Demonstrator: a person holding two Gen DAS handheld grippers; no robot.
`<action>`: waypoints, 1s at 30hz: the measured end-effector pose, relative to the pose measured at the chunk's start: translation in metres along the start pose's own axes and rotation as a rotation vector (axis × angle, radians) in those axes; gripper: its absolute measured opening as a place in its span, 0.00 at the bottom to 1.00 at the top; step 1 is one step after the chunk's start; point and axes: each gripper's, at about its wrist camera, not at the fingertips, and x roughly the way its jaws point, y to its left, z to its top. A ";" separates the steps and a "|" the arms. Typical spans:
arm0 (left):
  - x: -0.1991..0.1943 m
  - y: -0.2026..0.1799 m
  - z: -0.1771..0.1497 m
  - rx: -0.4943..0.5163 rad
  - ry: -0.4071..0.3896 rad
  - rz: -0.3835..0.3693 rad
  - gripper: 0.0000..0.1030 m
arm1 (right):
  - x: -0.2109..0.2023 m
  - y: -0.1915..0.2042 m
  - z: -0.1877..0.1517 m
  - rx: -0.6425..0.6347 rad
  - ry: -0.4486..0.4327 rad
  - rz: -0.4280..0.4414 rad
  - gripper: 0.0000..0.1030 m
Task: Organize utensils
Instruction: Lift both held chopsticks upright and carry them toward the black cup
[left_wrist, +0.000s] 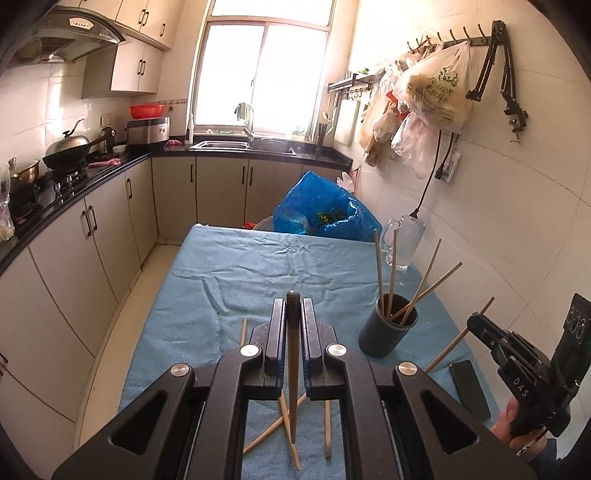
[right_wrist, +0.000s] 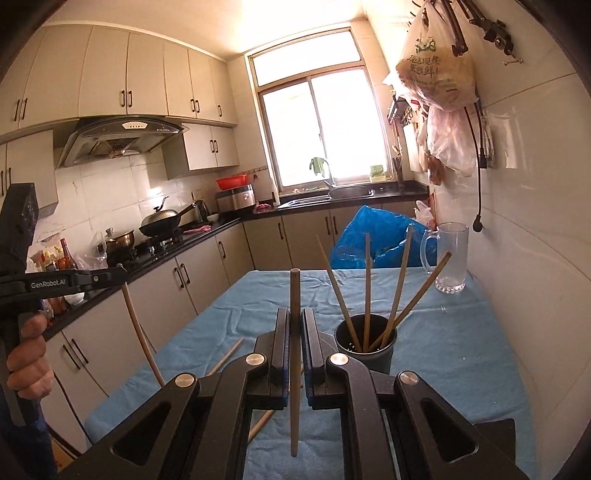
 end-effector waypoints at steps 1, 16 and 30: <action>-0.001 -0.001 0.001 0.000 -0.002 -0.002 0.07 | 0.000 0.000 0.000 -0.001 -0.003 -0.003 0.06; -0.001 -0.025 0.004 0.040 0.003 -0.025 0.07 | -0.017 -0.002 0.006 0.010 -0.038 -0.009 0.06; 0.004 -0.037 0.001 0.063 0.020 -0.037 0.07 | -0.026 -0.006 0.008 0.035 -0.054 -0.021 0.06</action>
